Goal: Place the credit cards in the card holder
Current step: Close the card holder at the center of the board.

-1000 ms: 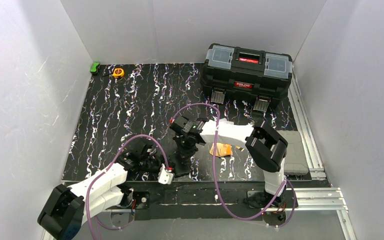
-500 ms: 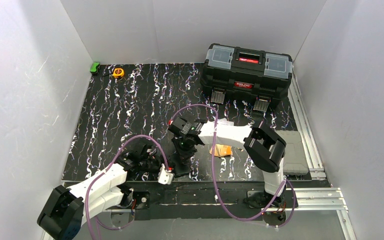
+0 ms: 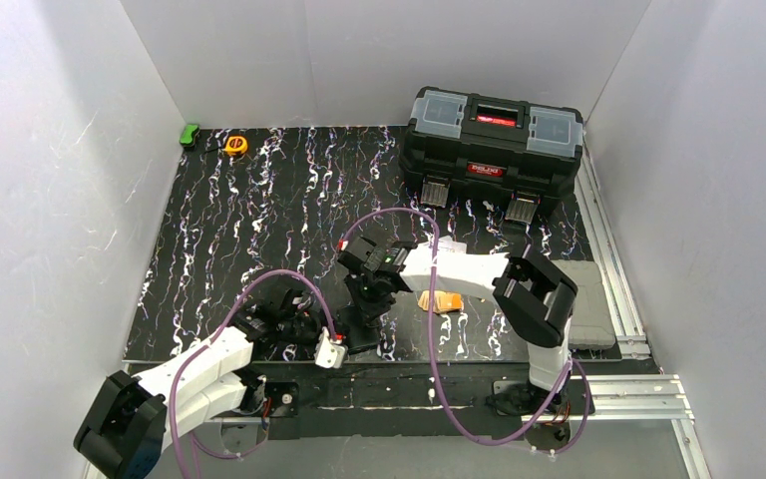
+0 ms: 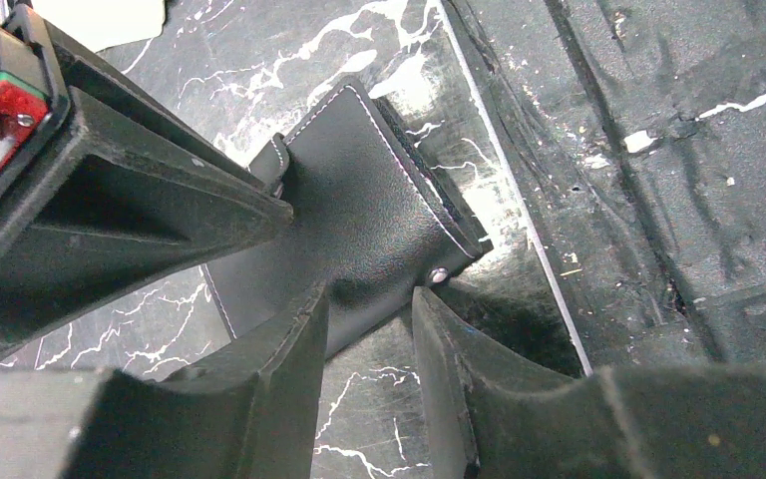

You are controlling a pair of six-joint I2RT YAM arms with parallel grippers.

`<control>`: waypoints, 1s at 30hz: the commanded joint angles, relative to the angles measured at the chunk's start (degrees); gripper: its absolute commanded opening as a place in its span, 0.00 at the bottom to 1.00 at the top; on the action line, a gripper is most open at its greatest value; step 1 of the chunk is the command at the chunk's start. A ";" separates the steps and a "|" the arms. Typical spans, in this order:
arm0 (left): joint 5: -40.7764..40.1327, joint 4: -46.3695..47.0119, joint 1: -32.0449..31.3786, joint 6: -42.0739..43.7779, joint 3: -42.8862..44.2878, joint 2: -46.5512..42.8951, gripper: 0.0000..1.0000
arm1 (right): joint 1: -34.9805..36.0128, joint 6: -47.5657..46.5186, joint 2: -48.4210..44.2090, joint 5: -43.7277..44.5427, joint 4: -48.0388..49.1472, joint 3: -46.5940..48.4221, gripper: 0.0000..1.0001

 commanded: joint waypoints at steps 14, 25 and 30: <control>1.49 -2.03 -0.23 -0.08 0.09 -0.96 0.35 | 3.21 -0.64 -2.52 8.42 -5.89 3.74 0.38; 1.31 -2.10 -0.23 -0.13 -0.15 -1.49 0.34 | 3.69 -0.11 -2.75 9.91 -6.08 4.26 0.14; 1.23 -2.57 -0.17 0.49 -0.43 -1.80 0.34 | 3.67 0.14 -2.88 9.94 -5.98 4.12 0.01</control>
